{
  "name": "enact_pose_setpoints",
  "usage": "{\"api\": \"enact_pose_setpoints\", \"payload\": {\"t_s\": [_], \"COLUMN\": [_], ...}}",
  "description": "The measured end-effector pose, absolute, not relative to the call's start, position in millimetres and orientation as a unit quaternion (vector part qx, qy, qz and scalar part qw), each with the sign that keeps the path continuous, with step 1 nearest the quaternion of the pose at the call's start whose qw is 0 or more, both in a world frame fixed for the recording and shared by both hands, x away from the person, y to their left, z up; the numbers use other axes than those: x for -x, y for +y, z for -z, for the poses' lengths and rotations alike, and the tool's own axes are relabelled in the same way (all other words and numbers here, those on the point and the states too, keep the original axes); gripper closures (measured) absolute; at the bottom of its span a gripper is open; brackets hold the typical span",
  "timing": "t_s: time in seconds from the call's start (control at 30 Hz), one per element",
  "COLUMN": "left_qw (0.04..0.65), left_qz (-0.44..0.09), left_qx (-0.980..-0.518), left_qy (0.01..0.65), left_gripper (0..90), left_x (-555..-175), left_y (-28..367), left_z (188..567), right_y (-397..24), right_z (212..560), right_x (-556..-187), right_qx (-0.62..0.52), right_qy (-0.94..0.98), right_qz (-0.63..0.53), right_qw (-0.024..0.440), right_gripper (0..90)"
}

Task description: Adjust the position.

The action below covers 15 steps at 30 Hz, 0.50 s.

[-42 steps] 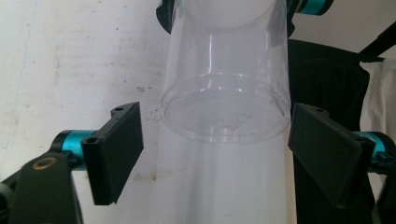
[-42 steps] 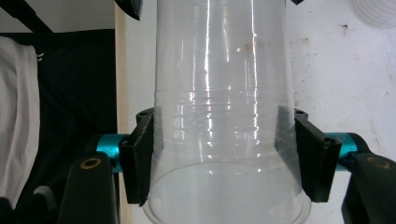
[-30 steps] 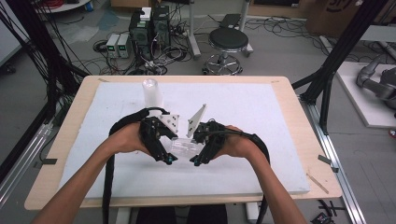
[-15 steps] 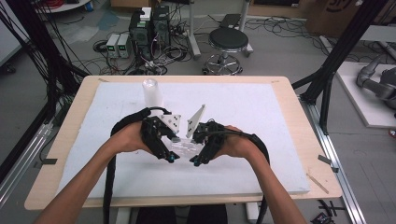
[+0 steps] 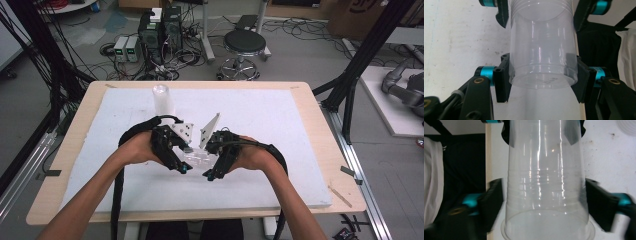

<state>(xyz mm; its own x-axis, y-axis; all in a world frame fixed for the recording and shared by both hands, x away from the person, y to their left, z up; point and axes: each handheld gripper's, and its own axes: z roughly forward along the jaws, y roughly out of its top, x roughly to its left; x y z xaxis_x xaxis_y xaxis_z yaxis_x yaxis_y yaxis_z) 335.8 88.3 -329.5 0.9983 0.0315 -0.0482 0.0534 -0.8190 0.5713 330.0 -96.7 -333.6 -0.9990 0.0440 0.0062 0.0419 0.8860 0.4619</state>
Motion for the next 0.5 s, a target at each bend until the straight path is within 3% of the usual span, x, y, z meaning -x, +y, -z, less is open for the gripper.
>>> {"api": "enact_pose_setpoints", "payload": {"t_s": [0.5], "left_qw": [0.315], "left_qz": [0.022], "left_qx": [-0.948], "left_qy": [0.029], "left_gripper": [41.6], "left_x": [-336.7], "left_y": [98.5], "left_z": [344.4], "right_y": [-110.5], "right_z": [323.8], "right_x": [-333.6], "right_qx": [-0.033], "right_qy": [0.952], "right_qz": [-0.306], "right_qw": [0.004], "right_gripper": [16.5]}}
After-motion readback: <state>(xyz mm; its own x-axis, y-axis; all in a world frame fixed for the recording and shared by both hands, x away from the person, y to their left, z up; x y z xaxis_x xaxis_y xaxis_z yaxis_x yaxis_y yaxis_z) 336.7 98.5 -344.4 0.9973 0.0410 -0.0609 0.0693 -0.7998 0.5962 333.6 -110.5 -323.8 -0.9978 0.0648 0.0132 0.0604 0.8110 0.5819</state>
